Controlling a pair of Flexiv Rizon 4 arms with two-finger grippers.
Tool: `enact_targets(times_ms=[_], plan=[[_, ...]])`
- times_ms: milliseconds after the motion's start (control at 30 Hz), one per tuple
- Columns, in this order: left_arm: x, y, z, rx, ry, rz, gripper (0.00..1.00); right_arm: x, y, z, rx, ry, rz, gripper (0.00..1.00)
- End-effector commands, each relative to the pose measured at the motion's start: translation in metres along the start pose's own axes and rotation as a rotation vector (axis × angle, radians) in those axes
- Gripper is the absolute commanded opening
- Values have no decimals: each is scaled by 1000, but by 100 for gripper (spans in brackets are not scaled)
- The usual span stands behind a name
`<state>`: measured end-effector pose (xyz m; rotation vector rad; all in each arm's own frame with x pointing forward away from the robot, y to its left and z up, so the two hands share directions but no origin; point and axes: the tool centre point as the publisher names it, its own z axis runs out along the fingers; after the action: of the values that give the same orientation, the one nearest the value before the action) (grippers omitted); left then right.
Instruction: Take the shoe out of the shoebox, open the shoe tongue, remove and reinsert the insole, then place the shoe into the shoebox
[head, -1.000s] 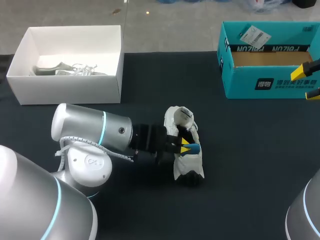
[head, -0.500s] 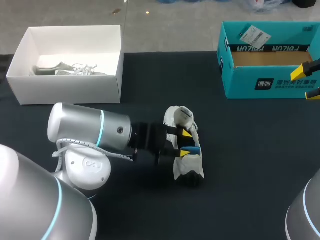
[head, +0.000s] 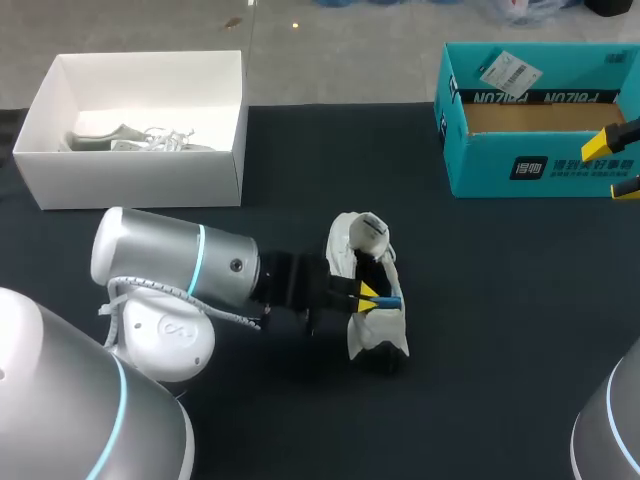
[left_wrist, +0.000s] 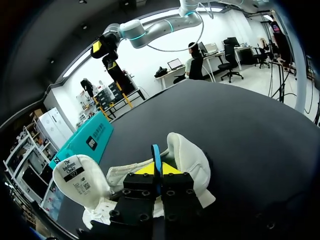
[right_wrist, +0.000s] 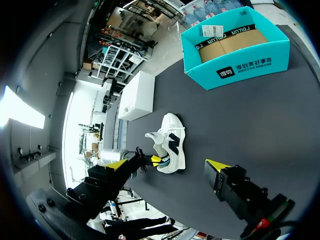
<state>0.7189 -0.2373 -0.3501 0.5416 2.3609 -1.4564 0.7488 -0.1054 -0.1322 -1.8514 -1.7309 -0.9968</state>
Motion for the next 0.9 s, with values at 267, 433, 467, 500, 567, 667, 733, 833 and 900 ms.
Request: enact_targets(times_ms=[267, 433, 467, 500, 567, 667, 733, 833, 900], plan=[[-11, 23, 8, -32, 28, -32, 0, 0, 0, 0, 1, -3, 2, 100], [-11, 27, 3, -43, 33, -48, 0, 0, 0, 0, 1, -3, 2, 100], [-11, 26, 4, -43, 35, -48, 0, 0, 0, 0, 1, -3, 2, 100], [-10, 25, 4, -40, 38, -47, 0, 0, 0, 0, 1, -3, 2, 100], [-9, 20, 6, -24, 38, -43, 11, 0, 0, 0, 1, -3, 2, 100], [-7, 13, 4, -17, 30, -29, 46, 0, 0, 0, 1, -3, 2, 100], [-7, 9, 1, -18, 24, -19, 49, 0, 0, 0, 1, -3, 2, 100], [-8, 3, -5, -21, 12, -3, 47, 0, 0, 0, 1, -3, 2, 100], [-8, 1, -6, -25, 9, 4, 45, 0, 0, 0, 1, -3, 2, 100]])
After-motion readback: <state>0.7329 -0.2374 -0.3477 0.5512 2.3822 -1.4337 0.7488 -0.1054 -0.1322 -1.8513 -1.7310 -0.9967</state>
